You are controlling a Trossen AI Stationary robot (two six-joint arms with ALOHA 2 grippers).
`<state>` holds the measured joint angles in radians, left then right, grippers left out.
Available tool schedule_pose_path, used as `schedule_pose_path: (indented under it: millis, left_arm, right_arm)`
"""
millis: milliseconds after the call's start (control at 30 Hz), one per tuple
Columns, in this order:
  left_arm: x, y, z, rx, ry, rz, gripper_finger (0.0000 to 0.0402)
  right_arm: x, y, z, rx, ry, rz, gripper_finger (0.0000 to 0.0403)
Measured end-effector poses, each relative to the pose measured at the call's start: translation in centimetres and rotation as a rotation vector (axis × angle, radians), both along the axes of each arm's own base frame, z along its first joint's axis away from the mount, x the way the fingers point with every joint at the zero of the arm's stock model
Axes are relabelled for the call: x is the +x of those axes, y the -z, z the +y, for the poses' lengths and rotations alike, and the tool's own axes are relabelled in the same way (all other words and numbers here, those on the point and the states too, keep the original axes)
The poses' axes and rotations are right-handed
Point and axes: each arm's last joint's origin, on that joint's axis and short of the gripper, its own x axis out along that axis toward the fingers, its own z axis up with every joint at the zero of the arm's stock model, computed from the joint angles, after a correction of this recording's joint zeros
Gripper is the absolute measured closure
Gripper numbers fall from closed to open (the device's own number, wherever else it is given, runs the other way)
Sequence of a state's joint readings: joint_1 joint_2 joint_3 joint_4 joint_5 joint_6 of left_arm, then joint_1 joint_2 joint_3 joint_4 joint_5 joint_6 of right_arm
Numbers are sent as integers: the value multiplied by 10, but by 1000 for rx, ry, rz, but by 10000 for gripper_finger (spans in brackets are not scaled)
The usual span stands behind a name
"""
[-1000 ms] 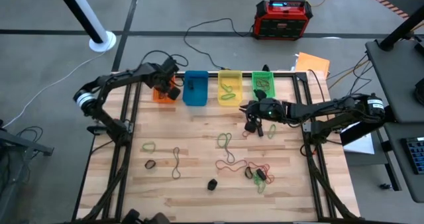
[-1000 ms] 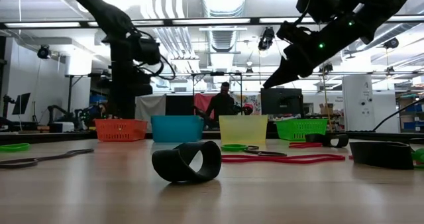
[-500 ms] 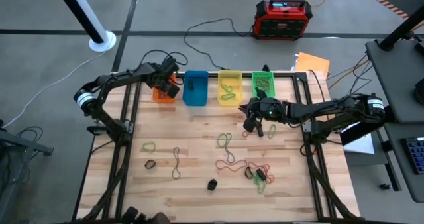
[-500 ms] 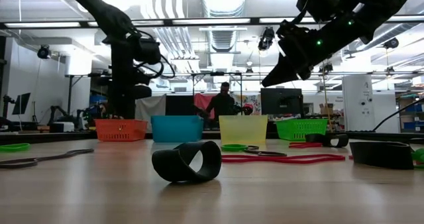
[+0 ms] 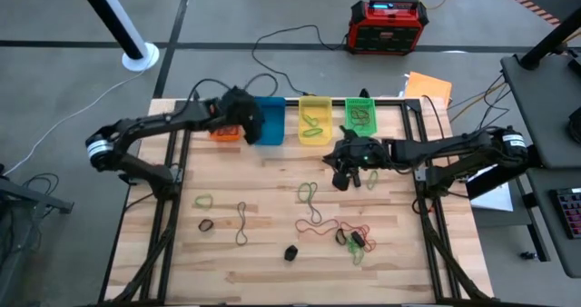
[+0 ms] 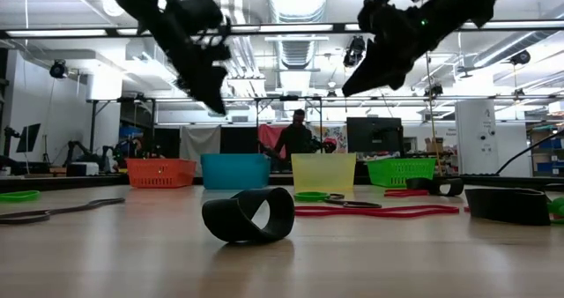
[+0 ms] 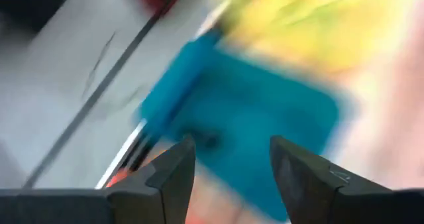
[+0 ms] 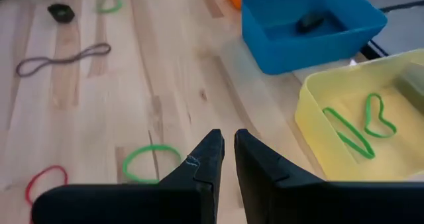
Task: Sort rubber bands into baskets
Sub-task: Put the green rubber band into the yellow bin
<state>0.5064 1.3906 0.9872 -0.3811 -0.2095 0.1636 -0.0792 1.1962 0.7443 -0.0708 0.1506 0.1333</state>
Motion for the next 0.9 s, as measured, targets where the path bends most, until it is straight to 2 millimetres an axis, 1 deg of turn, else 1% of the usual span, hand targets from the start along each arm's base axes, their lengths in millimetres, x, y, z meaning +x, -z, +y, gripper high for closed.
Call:
schedule_pose_path:
  millis: [100, 200, 300, 367, 433, 500, 567, 633, 767, 900]
  left_arm:
    - [3, 1, -25, -2, 262, -97, 226]
    - [-2, 6, -46, 6, 444, -204, 228]
    - [-10, 13, -60, 57, 499, -300, 229]
    - [-15, 15, -64, 95, 507, -360, 229]
    - [-22, 17, -66, 114, 503, -397, 229]
    - [-26, 16, -67, 110, 491, -424, 229]
    - [-28, 16, -68, 104, 486, -430, 229]
    - [-29, 15, -69, 108, 486, -437, 229]
    - [-29, 15, -68, 113, 486, -444, 229]
    - [-26, 18, -67, 107, 485, -436, 229]
  right_arm:
    - [1, -1, 3, 0, -10, 46, 369]
    - [4, -8, 3, -21, -17, 45, 369]
    - [9, -26, -1, -127, 57, 9, 369]
    - [12, -42, -4, -209, 111, -19, 369]
    - [14, -54, -5, -237, 88, -28, 369]
    - [15, -58, -2, -203, 15, -15, 369]
    - [18, -57, 1, -131, -56, -13, 369]
    - [22, -49, 6, -64, -110, 8, 369]
    - [30, -25, 17, -37, -160, 106, 369]
    - [43, -5, 20, -35, -173, 164, 369]
